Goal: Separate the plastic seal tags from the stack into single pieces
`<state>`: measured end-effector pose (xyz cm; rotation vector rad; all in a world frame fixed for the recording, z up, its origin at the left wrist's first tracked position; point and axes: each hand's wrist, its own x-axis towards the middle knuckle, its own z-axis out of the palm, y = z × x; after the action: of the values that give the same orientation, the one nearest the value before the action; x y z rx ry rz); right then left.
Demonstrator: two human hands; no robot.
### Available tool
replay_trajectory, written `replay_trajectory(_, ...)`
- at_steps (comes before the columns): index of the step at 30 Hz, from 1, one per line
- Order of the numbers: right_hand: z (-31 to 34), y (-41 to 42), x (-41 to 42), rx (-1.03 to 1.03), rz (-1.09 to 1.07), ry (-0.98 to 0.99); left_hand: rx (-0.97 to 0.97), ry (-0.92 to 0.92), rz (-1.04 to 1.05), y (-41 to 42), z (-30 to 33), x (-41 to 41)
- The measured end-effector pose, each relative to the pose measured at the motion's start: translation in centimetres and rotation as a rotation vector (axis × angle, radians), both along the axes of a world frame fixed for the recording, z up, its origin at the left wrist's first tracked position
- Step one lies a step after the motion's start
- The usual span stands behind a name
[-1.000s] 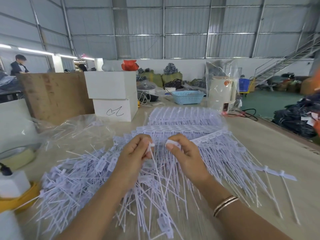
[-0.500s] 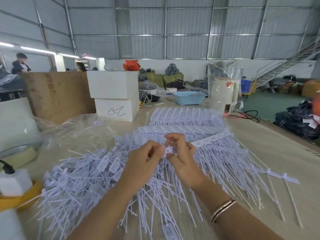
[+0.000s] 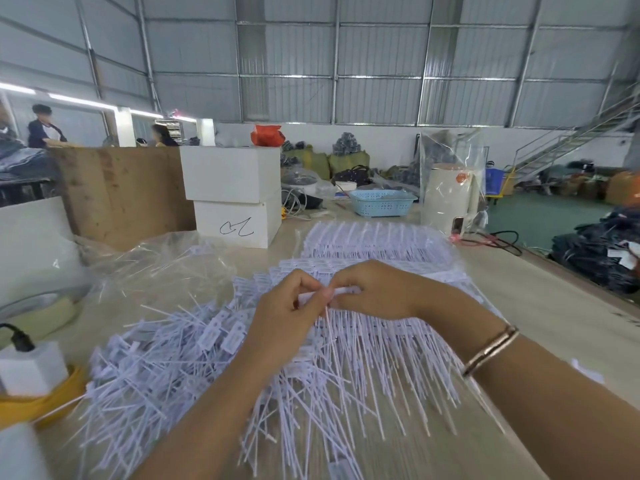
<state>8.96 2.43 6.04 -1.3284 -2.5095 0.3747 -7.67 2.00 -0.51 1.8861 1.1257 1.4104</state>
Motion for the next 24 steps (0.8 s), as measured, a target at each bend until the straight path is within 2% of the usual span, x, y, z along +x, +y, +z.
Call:
replay_trajectory(3, 0.8, 0.1, -0.4, -0.013, 0.015, 0.072, -0.050, -0.098, 0.007, 0.1, 0.9, 0.2)
replay_trajectory(6, 0.6, 0.2, -0.6, 0.025, 0.039, 0.244, -0.187, -0.308, -0.060, 0.3, 1.4, -0.1)
replay_trajectory(12, -0.7, 0.3, -0.9, 0.268, 0.067, 0.200, -0.369, -0.662, -0.185, -0.1, 1.5, 0.0)
replay_trajectory(14, -0.6, 0.4, -0.3, 0.302, 0.026, 0.262, -0.455, -0.855, -0.179, 0.1, 1.7, -0.7)
replay_trajectory(15, -0.5, 0.4, 0.1, 0.296, 0.010, 0.300, -0.452, -0.862, -0.149, 0.3, 1.7, -1.3)
replay_trajectory(16, -0.4, 0.4, 0.5, 0.292, 0.003, 0.309, -0.411, -0.776, -0.084, 0.5, 1.6, -1.9)
replay_trajectory(19, -0.1, 0.5, 1.3, 0.321, -0.006, 0.165, -0.187, -0.229, 0.150, 1.0, 0.9, -3.2)
replay_trajectory(20, 0.0, 0.6, 1.4, 0.321, -0.005, 0.114, -0.119, -0.096, 0.186, 1.1, 0.7, -3.3)
replay_trajectory(24, 0.1, 0.9, 0.9, 0.211, 0.011, 0.044, 0.069, 0.157, 0.283, 1.5, 0.3, -3.0)
